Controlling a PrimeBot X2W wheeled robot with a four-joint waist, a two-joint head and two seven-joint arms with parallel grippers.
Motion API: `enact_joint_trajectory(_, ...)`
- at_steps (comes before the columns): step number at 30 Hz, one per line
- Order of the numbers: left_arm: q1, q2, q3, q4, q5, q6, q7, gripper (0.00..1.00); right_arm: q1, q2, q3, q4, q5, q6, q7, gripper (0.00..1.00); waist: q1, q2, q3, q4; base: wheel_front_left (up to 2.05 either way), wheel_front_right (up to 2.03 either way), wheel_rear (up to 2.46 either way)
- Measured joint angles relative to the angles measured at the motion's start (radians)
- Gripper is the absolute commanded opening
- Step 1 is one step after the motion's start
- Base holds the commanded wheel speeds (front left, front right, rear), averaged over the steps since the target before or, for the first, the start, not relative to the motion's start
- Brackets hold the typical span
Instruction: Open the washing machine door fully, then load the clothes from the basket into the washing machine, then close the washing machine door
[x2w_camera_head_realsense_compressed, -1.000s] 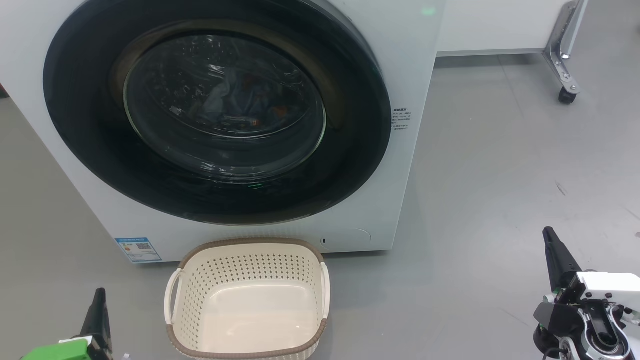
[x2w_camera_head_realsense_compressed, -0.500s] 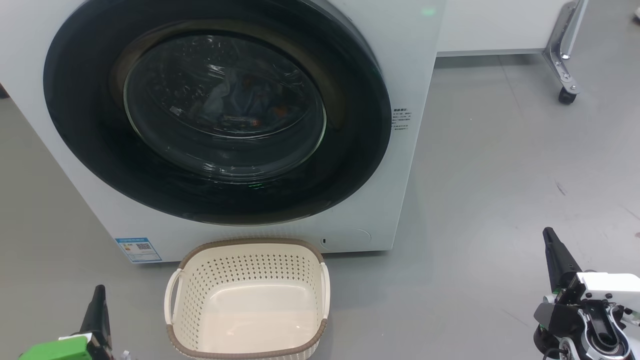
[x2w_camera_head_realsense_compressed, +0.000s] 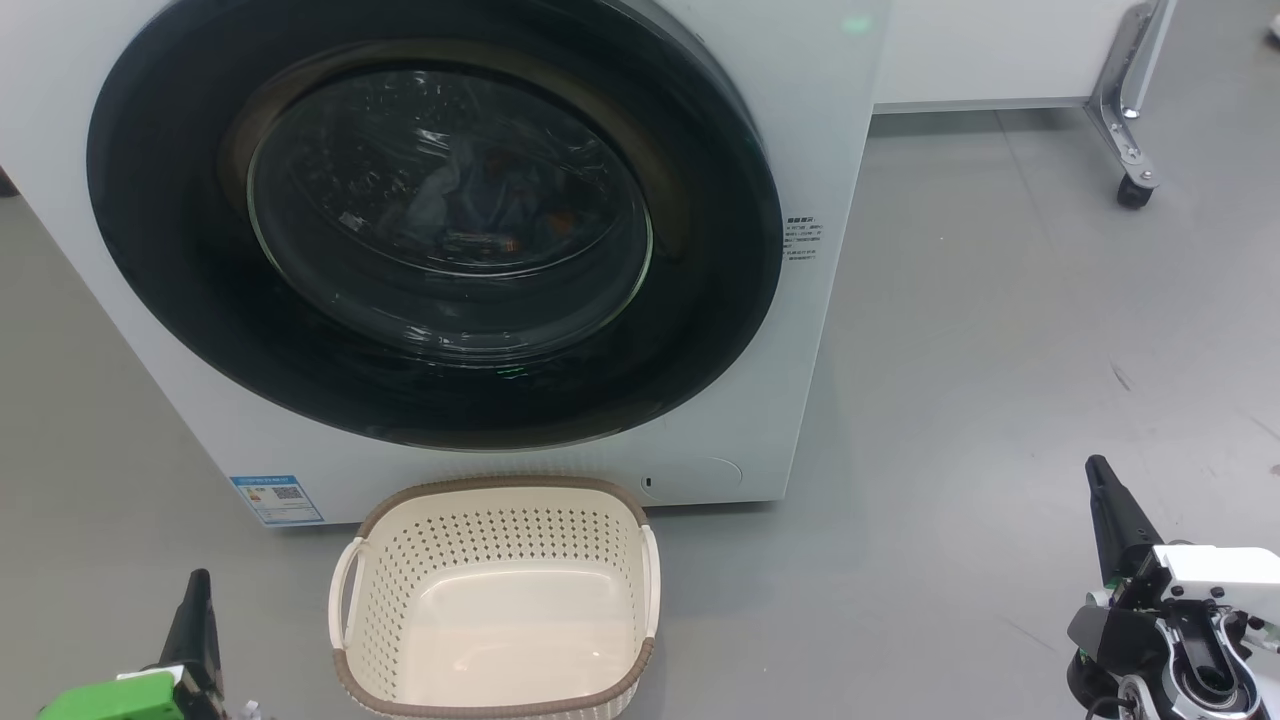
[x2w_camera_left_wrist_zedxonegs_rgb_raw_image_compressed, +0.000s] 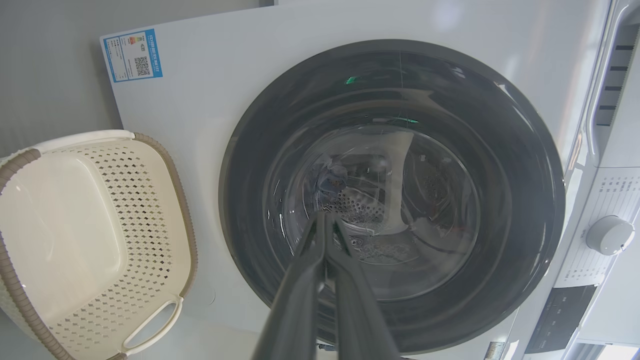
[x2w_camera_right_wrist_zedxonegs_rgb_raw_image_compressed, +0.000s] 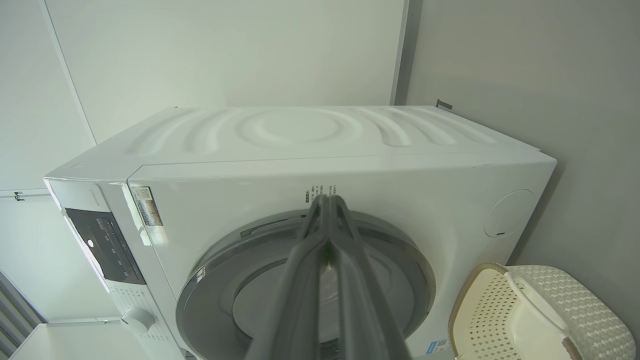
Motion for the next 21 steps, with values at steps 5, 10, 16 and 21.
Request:
enact_joint_trajectory(5, 0.0, 0.0, 0.0, 0.001, 0.0, 0.0, 0.0, 0.0, 0.0, 0.0, 0.0, 0.002, 0.0, 0.0, 0.0, 0.0, 0.0, 0.0, 0.0, 0.0, 0.0, 0.0, 0.0)
enact_joint_trajectory(10, 0.0, 0.0, 0.0, 0.001, 0.0, 0.0, 0.0, 0.0, 0.0, 0.0, 0.0, 0.002, 0.0, 0.0, 0.0, 0.0, 0.0, 0.0, 0.0, 0.0, 0.0, 0.0, 0.0)
enact_joint_trajectory(16, 0.0, 0.0, 0.0, 0.002, 0.0, 0.0, 0.0, 0.0, 0.0, 0.0, 0.0, 0.003, 0.0, 0.0, 0.0, 0.0, 0.0, 0.0, 0.0, 0.0, 0.0, 0.0, 0.0)
enact_joint_trajectory(21, 0.0, 0.0, 0.0, 0.002, 0.0, 0.0, 0.0, 0.0, 0.0, 0.0, -0.001, 0.003, 0.0, 0.0, 0.0, 0.0, 0.0, 0.0, 0.0, 0.0, 0.0, 0.0, 0.0)
